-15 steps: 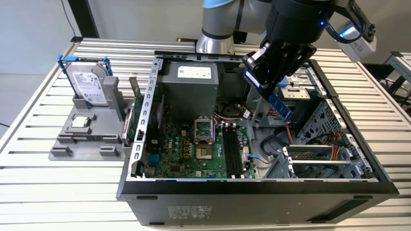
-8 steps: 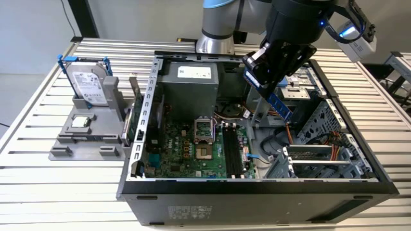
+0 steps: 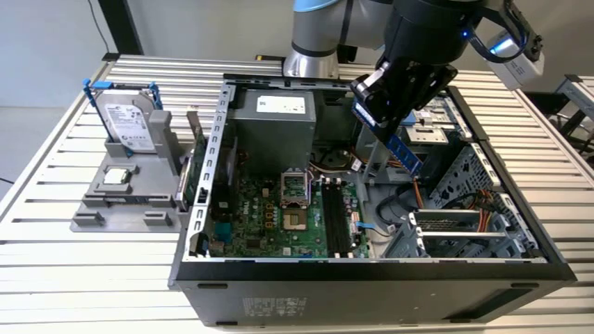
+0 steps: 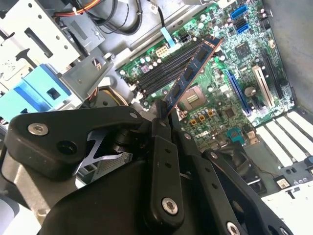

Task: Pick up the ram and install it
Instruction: 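Insert the ram into the slot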

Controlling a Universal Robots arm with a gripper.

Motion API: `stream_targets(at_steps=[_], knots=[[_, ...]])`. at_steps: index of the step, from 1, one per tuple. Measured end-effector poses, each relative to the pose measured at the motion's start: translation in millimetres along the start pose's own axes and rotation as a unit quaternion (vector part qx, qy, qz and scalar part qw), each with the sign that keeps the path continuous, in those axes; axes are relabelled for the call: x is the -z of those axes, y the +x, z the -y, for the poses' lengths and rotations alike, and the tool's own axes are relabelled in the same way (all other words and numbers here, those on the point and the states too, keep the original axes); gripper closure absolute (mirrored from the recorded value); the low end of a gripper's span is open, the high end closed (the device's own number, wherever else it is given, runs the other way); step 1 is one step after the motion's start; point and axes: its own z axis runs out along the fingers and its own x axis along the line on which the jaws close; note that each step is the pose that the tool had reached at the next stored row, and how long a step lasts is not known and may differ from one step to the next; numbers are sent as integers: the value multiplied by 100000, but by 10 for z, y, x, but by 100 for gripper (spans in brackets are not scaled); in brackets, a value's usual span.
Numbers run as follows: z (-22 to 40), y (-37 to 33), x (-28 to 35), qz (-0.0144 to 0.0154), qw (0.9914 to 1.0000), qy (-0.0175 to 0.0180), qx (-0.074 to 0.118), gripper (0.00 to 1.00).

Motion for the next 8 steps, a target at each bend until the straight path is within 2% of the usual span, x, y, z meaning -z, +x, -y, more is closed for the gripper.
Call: stream_targets(at_steps=[2, 4, 8], knots=[[0, 0, 0, 17, 99999, 12, -370, 100], [0, 0, 0, 60, 99988, 49, -1577, 100], [0, 0, -6, 166, 99906, 125, -4326, 100]])
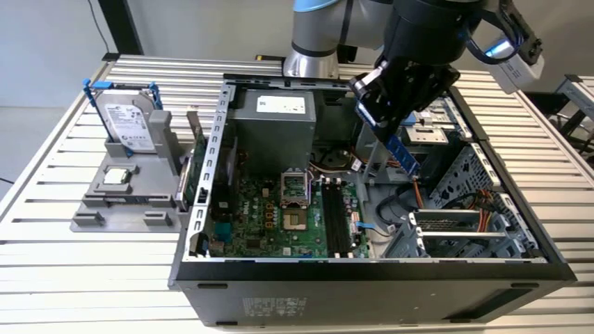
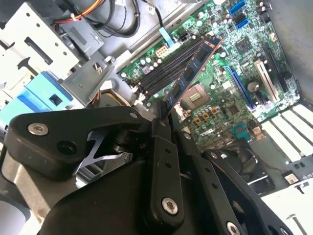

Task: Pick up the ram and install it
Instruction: 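Insert the ram into the slot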

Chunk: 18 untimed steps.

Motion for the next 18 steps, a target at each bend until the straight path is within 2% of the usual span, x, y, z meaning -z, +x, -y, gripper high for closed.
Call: stream_targets(at_steps=[6, 14, 18], knots=[[1, 0, -6, 164, 99924, 87, -3882, 100], [0, 0, -9, 268, 99791, 162, -6452, 100], [0, 0, -13, 368, 99593, 224, -8999, 100]])
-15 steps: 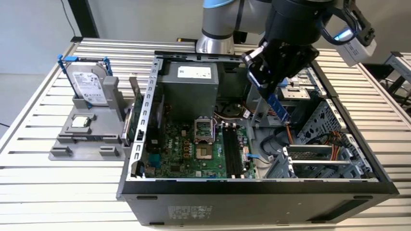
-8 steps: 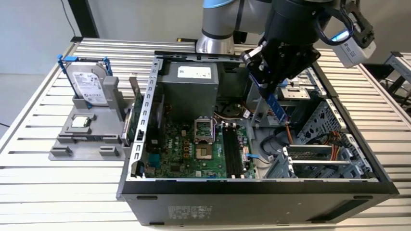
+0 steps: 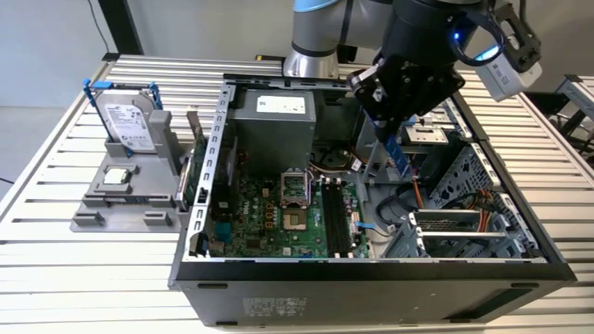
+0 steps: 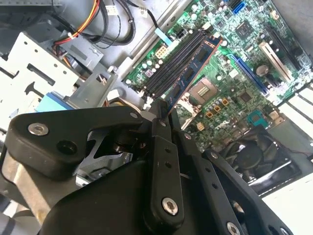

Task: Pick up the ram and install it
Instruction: 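Insert the ram into the slot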

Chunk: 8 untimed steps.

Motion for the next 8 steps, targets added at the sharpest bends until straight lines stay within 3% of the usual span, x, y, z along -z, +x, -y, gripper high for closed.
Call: stream_targets(at_steps=[8], knots=[[0, 0, -4, 115, 99958, 76, -2890, 100]])
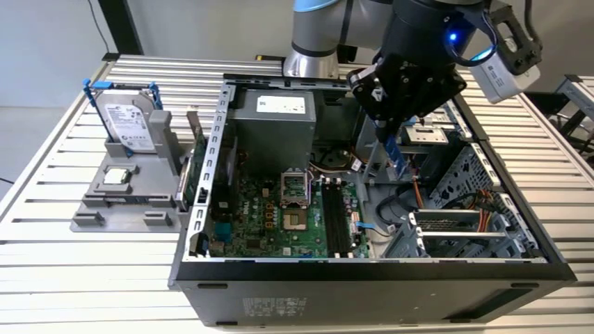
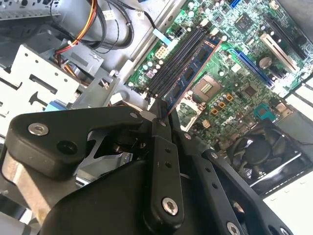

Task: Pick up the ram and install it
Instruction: 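Insert the ram into the slot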

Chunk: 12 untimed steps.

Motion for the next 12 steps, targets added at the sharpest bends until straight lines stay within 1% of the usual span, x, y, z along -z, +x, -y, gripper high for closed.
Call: stream_targets(at_steps=[3, 6, 12], knots=[[-1, 3, -6, 5, 100000, 0, -13, 100], [1, 5, -25, 17, 100000, 3, -2, 100], [4, 8, -115, 41, 100000, -1, -1, 100]])
